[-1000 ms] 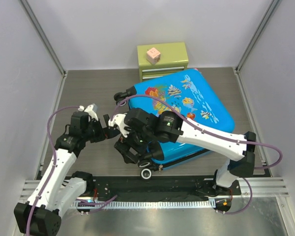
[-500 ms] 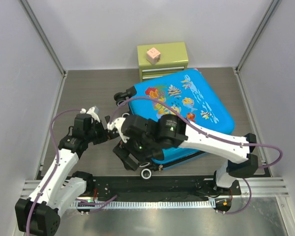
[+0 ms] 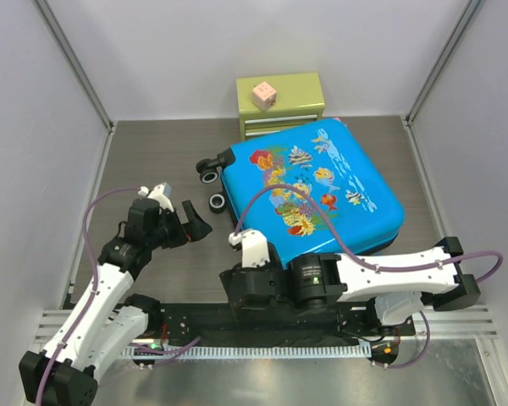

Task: Pack the luggage
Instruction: Zip the luggage at the center of the board.

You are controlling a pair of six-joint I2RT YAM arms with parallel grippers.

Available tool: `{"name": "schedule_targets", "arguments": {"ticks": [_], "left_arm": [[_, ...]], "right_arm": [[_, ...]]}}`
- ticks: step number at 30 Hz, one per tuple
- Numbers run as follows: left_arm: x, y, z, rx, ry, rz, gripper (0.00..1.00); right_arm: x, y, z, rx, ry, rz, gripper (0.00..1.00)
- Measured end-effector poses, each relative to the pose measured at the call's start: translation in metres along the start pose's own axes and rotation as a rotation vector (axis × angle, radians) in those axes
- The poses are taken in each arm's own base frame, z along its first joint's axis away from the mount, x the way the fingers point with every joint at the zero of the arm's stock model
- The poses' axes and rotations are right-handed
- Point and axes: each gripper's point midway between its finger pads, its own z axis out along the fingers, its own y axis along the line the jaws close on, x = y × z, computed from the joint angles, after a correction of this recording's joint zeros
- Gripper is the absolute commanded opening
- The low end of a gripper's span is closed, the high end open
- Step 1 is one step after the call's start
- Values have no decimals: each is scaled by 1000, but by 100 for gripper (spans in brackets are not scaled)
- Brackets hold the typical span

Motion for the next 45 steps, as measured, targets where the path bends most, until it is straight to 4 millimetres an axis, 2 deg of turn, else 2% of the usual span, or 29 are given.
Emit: {"name": "schedule_targets", "arguments": {"ticks": [4,7,13,20,27,29,32,33,35,36,39,42,45], "left_arm": [[-1,-4,-3,12,-16,14,100],[-1,-5,-5,19,-21,18,100],[0,-7,-6,26,-26,22,100],[0,-7,-8,34,-33,25,100],[1,-11,-9,56,-33,28,100],[1,-12,-9,64,-35,30,100],[2,-14,-9,77,-32,31,100],[2,-15,-9,82,-30,32,100],[2,-17,-9,93,-30,34,100],[2,-17,-9,97,-29,35,100],[2,-20,-10,108,-32,38,100],[1,-21,-11,116,-39,40,100],[1,-22,-11,123,-43,42,100]], "right_arm": [[-11,-23,2,81,-142,144,81],[-14,-34,14,137,-204,200,81],[-17,-40,37,198,-278,247,80],[-16,-47,47,215,-336,294,76],[-13,-55,55,240,-366,309,68],[-14,-54,56,238,-378,311,64],[-15,-52,59,236,-395,309,53],[-16,-53,60,241,-401,305,45],[-18,-52,63,247,-415,299,39],[-19,-52,64,248,-423,297,31],[-20,-52,65,250,-431,291,18],[-20,-52,64,250,-428,286,10],[-20,-51,62,239,-417,283,8]]}}
